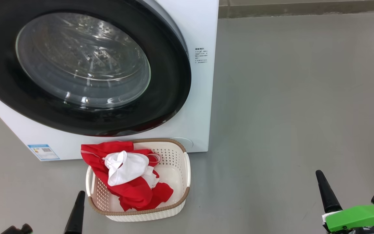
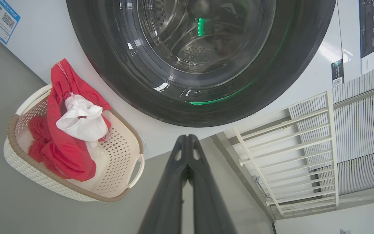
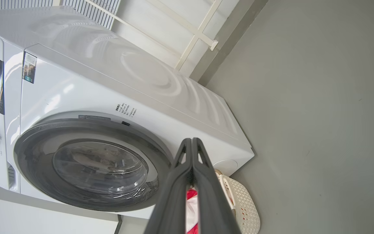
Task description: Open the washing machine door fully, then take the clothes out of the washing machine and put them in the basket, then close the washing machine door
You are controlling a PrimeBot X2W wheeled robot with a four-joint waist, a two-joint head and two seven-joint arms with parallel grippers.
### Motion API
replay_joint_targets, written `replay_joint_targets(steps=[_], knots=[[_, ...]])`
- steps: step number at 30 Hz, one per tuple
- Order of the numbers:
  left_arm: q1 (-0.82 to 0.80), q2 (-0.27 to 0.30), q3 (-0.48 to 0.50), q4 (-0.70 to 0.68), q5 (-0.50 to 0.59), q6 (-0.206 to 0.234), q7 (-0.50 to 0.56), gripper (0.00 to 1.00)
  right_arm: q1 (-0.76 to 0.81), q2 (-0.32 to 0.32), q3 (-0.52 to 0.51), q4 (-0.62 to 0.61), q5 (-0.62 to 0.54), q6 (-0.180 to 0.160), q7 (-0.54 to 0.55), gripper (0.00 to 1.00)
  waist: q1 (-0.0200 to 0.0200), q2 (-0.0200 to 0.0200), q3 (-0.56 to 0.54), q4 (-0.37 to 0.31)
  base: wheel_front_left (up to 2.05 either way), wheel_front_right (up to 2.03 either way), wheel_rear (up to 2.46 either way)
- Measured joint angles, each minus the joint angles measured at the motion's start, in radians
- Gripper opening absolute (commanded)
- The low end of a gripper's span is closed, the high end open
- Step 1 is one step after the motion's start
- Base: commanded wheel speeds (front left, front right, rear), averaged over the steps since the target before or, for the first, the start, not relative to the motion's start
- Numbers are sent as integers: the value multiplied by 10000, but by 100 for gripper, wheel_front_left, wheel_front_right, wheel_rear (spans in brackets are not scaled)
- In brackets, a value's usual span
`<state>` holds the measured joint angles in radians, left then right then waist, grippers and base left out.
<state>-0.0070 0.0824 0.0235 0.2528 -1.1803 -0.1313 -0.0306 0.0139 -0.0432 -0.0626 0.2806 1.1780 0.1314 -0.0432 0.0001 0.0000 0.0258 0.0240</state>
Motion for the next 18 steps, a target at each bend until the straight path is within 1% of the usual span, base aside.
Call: replay_joint_targets(steps=[18], knots=[[-220,-123,148,58,-1697,0,500,0,-242,-63,-186,-31,1747,0,495,0,-1,0,-90,-96,0,0,0]])
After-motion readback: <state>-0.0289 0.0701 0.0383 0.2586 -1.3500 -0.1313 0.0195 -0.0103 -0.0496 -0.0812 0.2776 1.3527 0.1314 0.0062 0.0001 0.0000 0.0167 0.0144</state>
